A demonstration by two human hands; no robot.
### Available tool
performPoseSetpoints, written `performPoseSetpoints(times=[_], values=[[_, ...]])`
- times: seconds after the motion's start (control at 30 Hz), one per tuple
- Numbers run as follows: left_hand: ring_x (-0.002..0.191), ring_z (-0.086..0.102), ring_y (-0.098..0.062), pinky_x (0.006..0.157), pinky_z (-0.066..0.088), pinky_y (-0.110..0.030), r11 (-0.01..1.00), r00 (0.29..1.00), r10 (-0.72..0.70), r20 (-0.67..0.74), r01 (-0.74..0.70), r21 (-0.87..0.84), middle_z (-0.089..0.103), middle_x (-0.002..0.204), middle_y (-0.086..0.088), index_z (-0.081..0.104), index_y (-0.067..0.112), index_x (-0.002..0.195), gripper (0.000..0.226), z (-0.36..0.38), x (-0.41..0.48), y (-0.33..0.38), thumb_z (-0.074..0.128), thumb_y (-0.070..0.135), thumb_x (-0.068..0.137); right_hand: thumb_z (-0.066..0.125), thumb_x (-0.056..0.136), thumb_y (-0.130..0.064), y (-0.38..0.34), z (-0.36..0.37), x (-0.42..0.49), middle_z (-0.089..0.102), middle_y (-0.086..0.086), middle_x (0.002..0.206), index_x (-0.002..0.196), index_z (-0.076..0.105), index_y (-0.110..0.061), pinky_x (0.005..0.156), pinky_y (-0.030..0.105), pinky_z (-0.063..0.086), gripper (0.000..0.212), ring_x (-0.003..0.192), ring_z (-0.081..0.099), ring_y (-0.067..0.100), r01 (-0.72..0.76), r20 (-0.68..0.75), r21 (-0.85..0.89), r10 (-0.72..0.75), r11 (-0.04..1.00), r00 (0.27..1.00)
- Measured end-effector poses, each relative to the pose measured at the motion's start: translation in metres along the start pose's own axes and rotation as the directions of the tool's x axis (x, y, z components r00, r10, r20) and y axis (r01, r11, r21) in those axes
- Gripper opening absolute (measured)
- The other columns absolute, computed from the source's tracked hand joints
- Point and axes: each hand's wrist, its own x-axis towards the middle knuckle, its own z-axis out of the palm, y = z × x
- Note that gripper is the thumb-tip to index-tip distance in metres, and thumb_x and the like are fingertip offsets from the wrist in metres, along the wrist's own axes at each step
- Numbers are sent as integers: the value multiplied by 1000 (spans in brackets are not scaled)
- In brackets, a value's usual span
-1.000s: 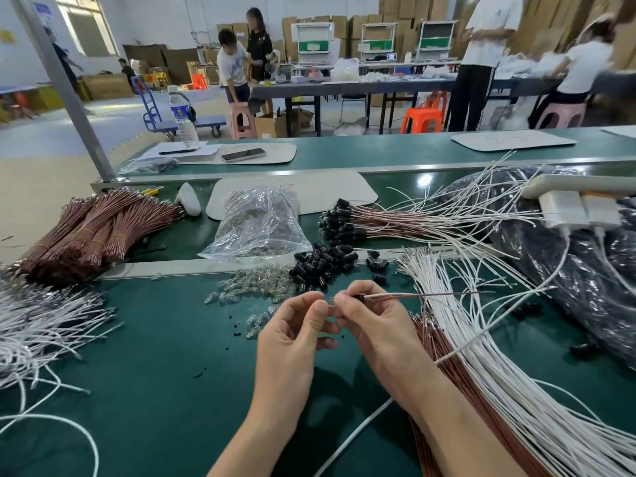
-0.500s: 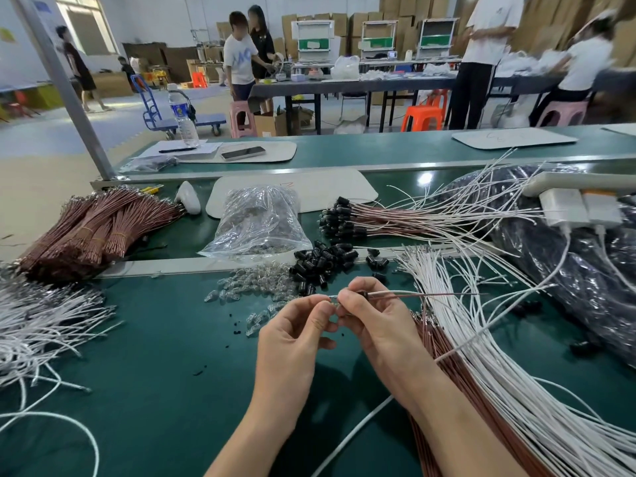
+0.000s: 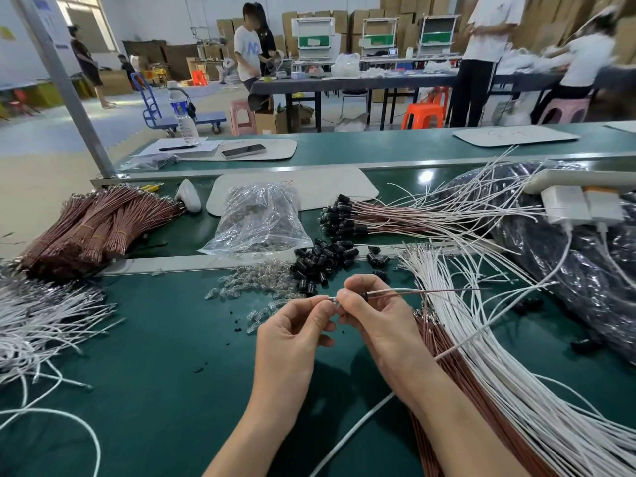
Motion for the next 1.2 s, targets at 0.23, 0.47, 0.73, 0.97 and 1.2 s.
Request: performPoseSetpoints(times=[0.23,0.47,0.73,0.97,1.2], values=[[76,69,-12,63,56,-23,997,998,-57,30,59,-54,76,85,-7,79,21,91,14,-2,1,0,71,31,83,84,73,-30,0,-2,0,73,4,82,90,77,-33,76,27,56,19,76,67,17,-48,58,47,45,998,997],[73,68,-13,62,56,-25,990,996,-91,18,92,-111,73,82,-7,74,19,86,12,-3,1,1,66,19,94,94,58,-48,3,-4,-1,77,9,93,104,73,-36,79,26,56,52,84,71,19,-46,145,9,45,999,988],[76,67,-16,61,55,-27,976,983,-172,60,179,-125,73,87,-13,66,11,89,12,-5,2,1,61,13,99,91,63,-53,7,-6,0,77,7,92,113,69,-40,83,27,55,56,87,73,18,-25,153,-60,34,998,988],[74,67,-14,61,55,-27,986,988,-140,65,146,-83,73,84,-10,63,7,93,10,-5,2,0,57,12,100,80,83,-25,4,-8,-2,77,7,92,116,68,-41,83,25,55,39,87,72,17,-19,168,-123,40,992,985],[69,67,-13,60,56,-26,999,998,-12,56,10,48,70,75,0,64,8,92,11,-4,0,-1,57,11,101,81,81,-25,2,-10,-3,76,8,96,118,68,-42,85,27,55,42,87,70,19,-47,186,-100,65,994,980]])
